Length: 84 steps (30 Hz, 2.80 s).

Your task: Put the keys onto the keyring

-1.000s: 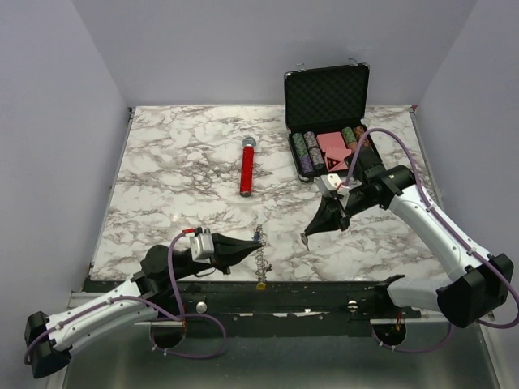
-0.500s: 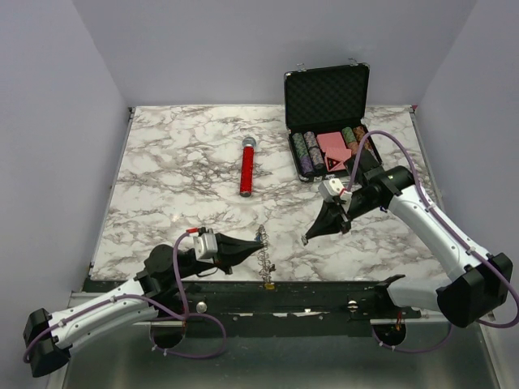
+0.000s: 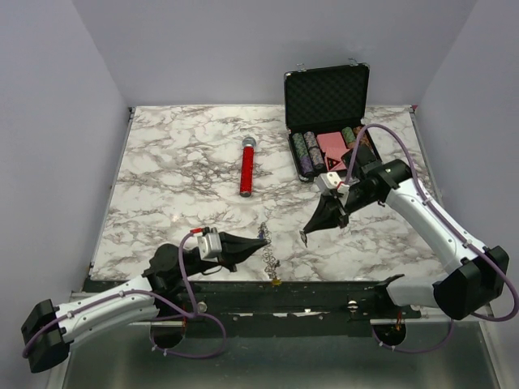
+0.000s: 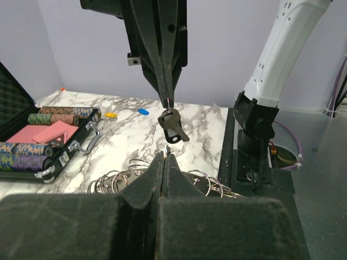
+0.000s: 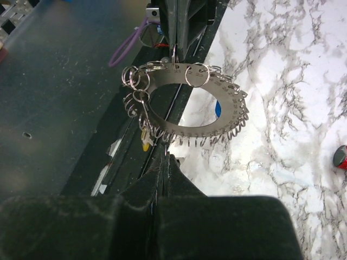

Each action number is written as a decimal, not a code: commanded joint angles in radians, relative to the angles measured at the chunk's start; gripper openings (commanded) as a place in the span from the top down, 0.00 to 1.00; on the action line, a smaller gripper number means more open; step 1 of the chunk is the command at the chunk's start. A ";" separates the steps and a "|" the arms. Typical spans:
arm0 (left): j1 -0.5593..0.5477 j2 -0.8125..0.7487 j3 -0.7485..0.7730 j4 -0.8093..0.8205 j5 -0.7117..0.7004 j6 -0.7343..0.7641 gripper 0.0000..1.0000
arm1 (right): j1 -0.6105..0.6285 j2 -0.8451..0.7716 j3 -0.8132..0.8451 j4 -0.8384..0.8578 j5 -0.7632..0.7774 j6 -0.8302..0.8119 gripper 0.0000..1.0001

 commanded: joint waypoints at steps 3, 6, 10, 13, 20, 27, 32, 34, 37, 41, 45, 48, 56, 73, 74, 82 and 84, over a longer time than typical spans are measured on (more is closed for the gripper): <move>-0.002 0.069 0.002 0.163 -0.025 -0.018 1.00 | 0.034 0.046 0.090 -0.014 -0.034 0.014 0.99; 0.000 0.117 0.006 0.215 -0.033 -0.031 1.00 | 0.058 0.063 0.105 0.003 -0.021 0.028 1.00; 0.000 0.180 0.028 0.245 -0.036 -0.049 1.00 | 0.089 0.081 0.128 0.008 0.006 0.031 1.00; 0.000 0.214 0.023 0.310 -0.048 -0.078 1.00 | 0.096 0.088 0.131 0.017 0.009 0.033 1.00; 0.000 0.277 -0.007 0.470 -0.082 -0.167 1.00 | 0.104 0.078 0.099 0.134 0.015 0.174 1.00; 0.000 0.343 -0.001 0.547 -0.100 -0.224 1.00 | 0.107 0.077 0.105 0.204 0.006 0.287 1.00; 0.000 0.370 0.011 0.556 -0.119 -0.235 1.00 | 0.113 0.071 0.100 0.221 -0.008 0.315 1.00; -0.002 0.373 0.014 0.556 -0.126 -0.232 1.00 | 0.116 0.071 0.094 0.229 -0.016 0.327 1.00; -0.002 0.375 0.016 0.555 -0.131 -0.229 1.00 | 0.121 0.071 0.087 0.246 -0.019 0.344 1.00; -0.002 0.379 0.022 0.544 -0.131 -0.226 1.00 | 0.127 0.072 0.085 0.259 -0.016 0.362 1.00; -0.003 0.386 0.029 0.541 -0.136 -0.223 1.00 | 0.133 0.071 0.079 0.275 -0.011 0.379 1.00; -0.005 0.392 0.034 0.538 -0.142 -0.223 1.00 | 0.133 0.071 0.080 0.284 -0.004 0.390 1.00; -0.019 0.392 0.040 0.530 -0.175 -0.218 1.00 | 0.135 0.065 0.071 0.336 0.022 0.453 1.00; -0.037 0.390 0.054 0.478 -0.251 -0.206 1.00 | 0.135 0.057 0.053 0.421 0.061 0.557 1.00; -0.036 0.390 0.054 0.478 -0.251 -0.204 1.00 | 0.135 0.057 0.051 0.425 0.061 0.560 1.00; -0.036 0.401 0.057 0.489 -0.245 -0.209 1.00 | 0.138 0.057 0.044 0.457 0.090 0.594 1.00; -0.037 0.398 0.057 0.487 -0.246 -0.210 1.00 | 0.136 0.054 0.044 0.464 0.099 0.603 1.00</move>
